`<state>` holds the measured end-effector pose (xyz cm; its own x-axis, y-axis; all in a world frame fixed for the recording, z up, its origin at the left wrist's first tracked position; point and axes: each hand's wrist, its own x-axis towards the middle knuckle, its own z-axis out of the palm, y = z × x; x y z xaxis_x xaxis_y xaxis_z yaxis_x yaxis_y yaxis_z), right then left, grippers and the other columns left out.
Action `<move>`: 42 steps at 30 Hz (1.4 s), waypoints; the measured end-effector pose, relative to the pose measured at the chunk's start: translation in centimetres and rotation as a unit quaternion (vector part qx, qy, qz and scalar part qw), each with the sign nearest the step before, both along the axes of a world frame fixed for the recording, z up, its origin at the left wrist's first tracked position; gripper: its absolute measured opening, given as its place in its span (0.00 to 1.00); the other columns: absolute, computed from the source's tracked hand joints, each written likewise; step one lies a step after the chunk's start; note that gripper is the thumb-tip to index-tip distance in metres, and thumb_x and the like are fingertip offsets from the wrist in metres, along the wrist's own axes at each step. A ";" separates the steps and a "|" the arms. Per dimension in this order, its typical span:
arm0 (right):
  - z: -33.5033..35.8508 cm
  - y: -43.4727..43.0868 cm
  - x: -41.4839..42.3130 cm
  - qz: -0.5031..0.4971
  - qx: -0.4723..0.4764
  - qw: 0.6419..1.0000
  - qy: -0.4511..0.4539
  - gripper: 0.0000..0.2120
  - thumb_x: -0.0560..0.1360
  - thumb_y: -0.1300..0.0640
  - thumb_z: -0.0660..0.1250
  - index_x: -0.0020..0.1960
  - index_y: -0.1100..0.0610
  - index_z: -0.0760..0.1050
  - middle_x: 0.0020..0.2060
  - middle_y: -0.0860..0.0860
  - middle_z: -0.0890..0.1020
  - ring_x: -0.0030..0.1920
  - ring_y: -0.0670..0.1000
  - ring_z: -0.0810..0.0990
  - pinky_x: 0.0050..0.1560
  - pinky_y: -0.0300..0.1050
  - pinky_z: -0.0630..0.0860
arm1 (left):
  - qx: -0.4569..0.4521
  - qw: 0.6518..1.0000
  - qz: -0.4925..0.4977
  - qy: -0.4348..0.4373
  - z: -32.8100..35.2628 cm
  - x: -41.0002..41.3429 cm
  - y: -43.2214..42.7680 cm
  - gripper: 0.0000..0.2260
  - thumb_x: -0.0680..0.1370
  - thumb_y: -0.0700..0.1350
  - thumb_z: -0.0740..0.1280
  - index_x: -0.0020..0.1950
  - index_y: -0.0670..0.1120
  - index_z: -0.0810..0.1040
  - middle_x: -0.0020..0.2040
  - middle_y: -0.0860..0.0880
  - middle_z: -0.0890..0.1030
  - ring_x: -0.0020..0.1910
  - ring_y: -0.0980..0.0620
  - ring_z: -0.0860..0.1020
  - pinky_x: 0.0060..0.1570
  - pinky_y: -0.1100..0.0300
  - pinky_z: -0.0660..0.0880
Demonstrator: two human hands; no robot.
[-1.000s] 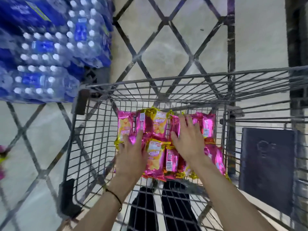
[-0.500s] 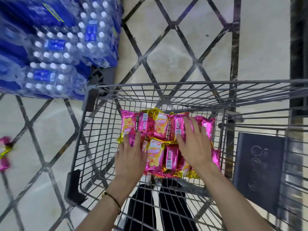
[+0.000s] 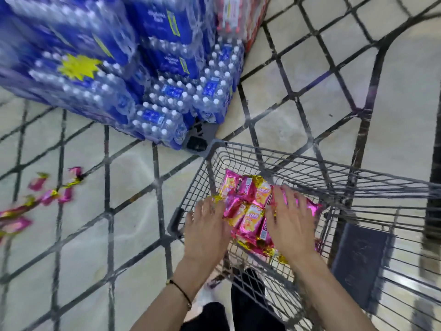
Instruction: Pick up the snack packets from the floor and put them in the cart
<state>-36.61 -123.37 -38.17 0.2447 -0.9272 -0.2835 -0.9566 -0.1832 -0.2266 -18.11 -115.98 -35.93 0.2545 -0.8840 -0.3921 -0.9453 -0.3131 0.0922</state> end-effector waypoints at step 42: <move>12.9 40.3 72.6 0.586 -0.052 0.798 -0.129 0.22 0.79 0.49 0.66 0.71 0.52 0.71 0.68 0.54 0.75 0.67 0.63 0.71 0.52 0.59 0.80 | -0.156 0.786 0.587 -0.116 15.3 55.9 55.6 0.27 0.78 0.52 0.67 0.76 0.51 0.67 0.79 0.44 0.65 0.76 0.41 0.65 0.66 0.38 0.71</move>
<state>36.02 -83.10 -25.31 0.9992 -0.0345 -0.0199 -0.0390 -0.9489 -0.3131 37.81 -60.34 -20.68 0.9992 -0.0297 -0.0263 -0.0237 -0.9783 0.2058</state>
